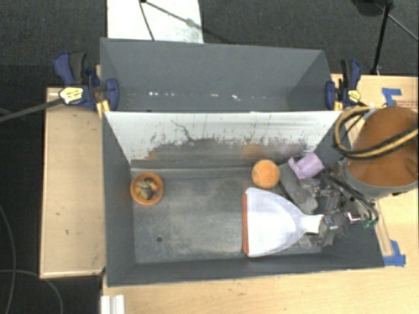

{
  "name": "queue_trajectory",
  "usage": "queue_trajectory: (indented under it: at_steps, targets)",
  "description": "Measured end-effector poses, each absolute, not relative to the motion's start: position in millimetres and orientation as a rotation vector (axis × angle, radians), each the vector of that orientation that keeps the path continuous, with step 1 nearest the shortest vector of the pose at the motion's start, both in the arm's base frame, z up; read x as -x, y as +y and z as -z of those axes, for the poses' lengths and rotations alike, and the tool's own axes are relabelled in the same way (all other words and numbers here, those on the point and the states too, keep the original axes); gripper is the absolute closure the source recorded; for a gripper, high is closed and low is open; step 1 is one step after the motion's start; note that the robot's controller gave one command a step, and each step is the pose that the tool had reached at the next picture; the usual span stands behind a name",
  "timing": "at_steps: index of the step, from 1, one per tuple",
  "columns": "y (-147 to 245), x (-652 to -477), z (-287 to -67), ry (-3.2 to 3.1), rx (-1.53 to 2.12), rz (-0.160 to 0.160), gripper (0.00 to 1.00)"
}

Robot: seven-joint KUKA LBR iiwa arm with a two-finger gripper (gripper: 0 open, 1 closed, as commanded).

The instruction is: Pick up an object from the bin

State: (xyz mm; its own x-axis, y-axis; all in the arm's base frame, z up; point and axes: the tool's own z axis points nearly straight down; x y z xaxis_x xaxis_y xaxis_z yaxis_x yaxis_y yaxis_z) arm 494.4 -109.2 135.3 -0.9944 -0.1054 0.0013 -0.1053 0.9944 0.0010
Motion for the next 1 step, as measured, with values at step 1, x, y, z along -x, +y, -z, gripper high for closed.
queue_trajectory:
  at_steps: [1]
  targets:
    - [-150.4,-497.7,-121.7,-3.141,-0.096,-0.001,0.0]
